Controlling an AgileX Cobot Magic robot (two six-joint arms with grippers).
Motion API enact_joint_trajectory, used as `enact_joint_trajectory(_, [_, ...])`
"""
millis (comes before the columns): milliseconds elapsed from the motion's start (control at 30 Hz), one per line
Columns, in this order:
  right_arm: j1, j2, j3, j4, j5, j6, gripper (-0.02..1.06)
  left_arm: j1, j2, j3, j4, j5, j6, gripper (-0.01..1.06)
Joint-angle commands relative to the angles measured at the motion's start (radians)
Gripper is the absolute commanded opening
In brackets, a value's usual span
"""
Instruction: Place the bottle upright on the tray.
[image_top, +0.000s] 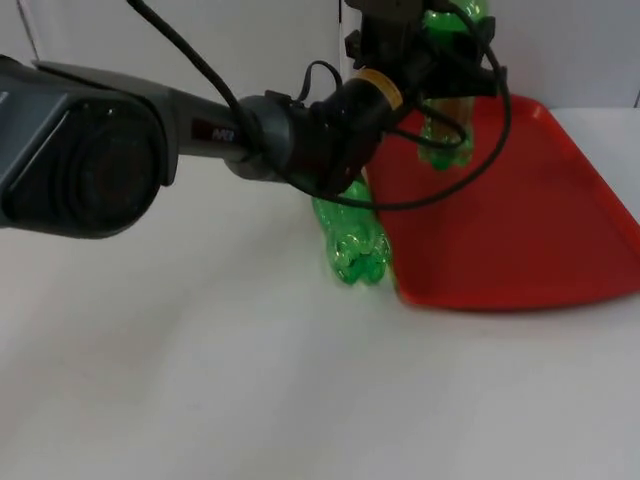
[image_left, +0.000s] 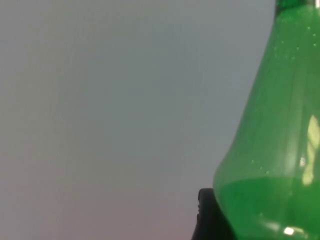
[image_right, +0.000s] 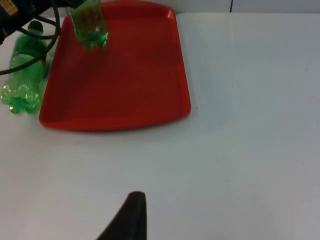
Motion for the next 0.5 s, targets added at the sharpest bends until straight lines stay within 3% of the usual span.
enact_joint_trajectory(0, [-0.007,-0.004,0.002,0.002,-0.007,-0.002,1.04,0.0,0.003,-0.007,-0.001,-0.012,-0.004,0.0])
enact_joint_trajectory(467, [-0.007,-0.004,0.002,0.002,-0.007,-0.002,1.04,0.0,0.031,-0.007,0.01,0.001,-0.004,0.0])
